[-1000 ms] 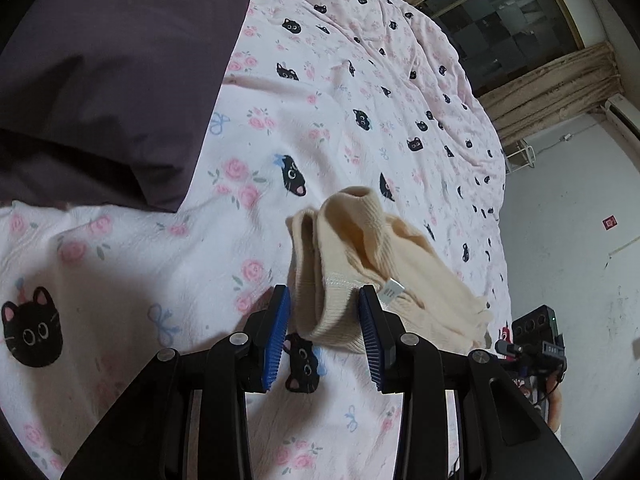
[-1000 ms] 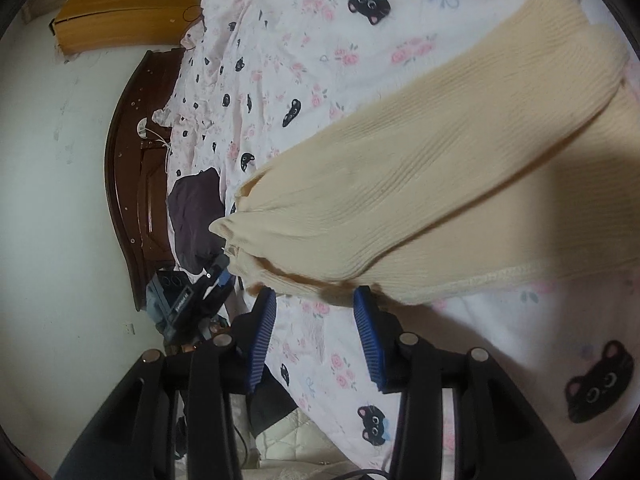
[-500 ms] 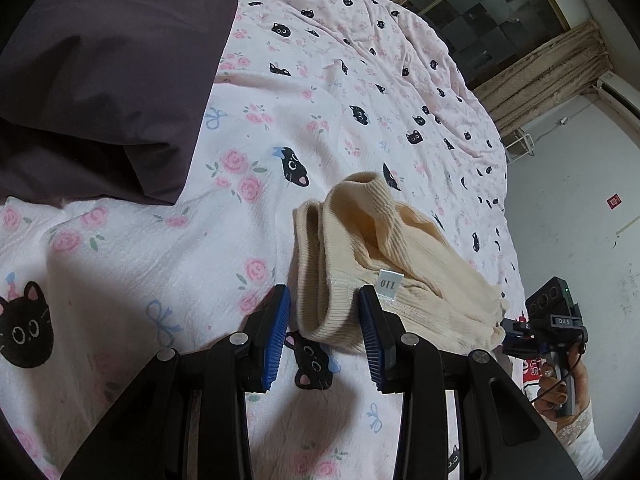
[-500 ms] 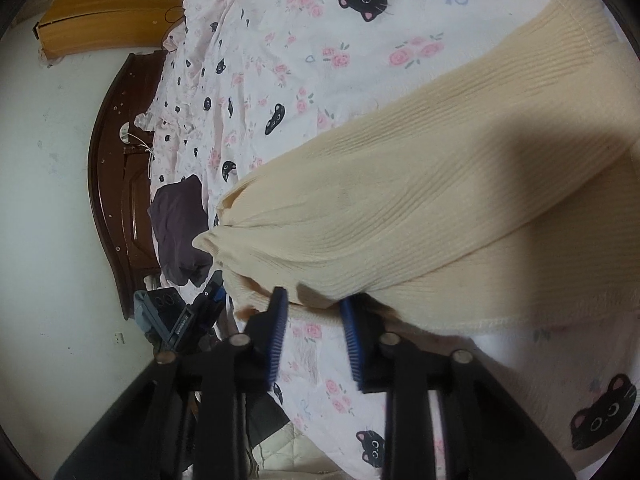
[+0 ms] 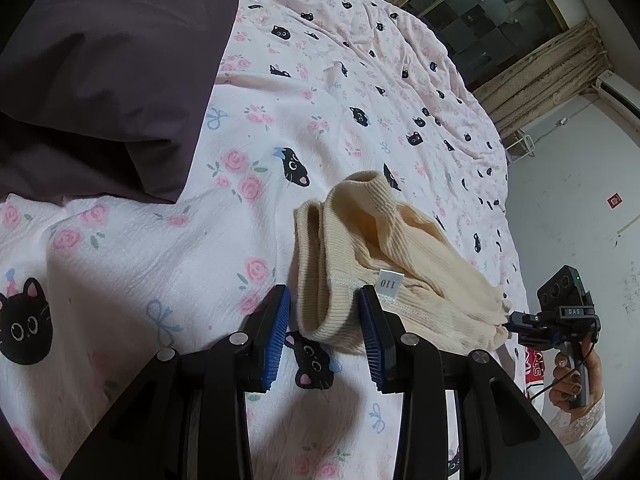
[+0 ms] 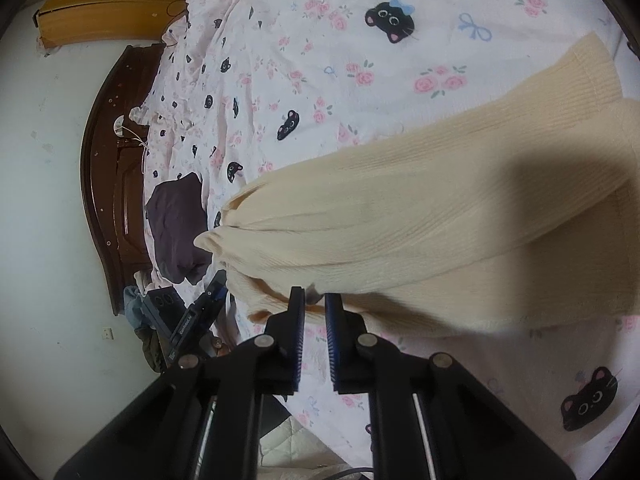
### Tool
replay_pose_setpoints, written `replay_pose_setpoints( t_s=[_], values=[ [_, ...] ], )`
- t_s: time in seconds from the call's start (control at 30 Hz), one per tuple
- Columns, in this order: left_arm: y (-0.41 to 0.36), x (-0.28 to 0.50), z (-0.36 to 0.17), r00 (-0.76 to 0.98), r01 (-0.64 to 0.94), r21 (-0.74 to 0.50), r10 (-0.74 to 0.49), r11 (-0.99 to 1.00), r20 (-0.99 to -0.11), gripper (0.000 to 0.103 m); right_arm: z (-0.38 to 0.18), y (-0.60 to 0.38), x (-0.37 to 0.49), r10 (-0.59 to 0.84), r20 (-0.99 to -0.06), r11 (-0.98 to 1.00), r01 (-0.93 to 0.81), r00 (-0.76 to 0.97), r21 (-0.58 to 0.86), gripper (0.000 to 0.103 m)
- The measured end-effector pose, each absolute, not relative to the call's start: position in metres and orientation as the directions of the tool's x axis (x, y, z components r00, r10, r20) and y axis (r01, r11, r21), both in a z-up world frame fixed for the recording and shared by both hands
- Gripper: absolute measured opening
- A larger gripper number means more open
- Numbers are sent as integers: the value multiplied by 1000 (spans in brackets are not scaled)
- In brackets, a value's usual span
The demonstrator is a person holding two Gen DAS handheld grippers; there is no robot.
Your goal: Fold clothes
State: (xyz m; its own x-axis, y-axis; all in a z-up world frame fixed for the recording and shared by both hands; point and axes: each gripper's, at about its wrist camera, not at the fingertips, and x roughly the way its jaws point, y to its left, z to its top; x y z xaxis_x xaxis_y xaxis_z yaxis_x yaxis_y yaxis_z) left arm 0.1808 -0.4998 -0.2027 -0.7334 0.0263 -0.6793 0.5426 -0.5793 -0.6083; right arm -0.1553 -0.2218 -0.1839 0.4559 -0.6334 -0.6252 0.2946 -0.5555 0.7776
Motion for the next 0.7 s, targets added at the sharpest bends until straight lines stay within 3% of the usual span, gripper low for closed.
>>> replay_pose_setpoints(
  t_s=[0.4,0.53,0.6,0.63,0.67,0.7],
  values=[
    [-499,181,-202,-734,542,-606,24,-582,-679,31,-173,-245,-180,-631,-649,-578,300,424,759,11],
    [-500,182,-203,-734,541,-607,26,-582,-679,31,-163,-250,-173,-582,-705,-578,405,405,709,16],
    [-500,182,-203,-734,540,-608,28,-581,-678,31,-148,-253,-161,-519,-788,-558,567,331,606,33],
    [-500,182,-203,-735,540,-609,28,-581,-678,31,-140,-254,-155,-489,-824,-542,640,288,545,51],
    [-500,182,-203,-735,539,-610,29,-580,-677,31,-133,-256,-149,-460,-855,-521,707,240,479,62],
    [-500,182,-203,-735,539,-611,30,-580,-677,31,-125,-257,-140,-434,-881,-489,773,186,404,62]
  ],
)
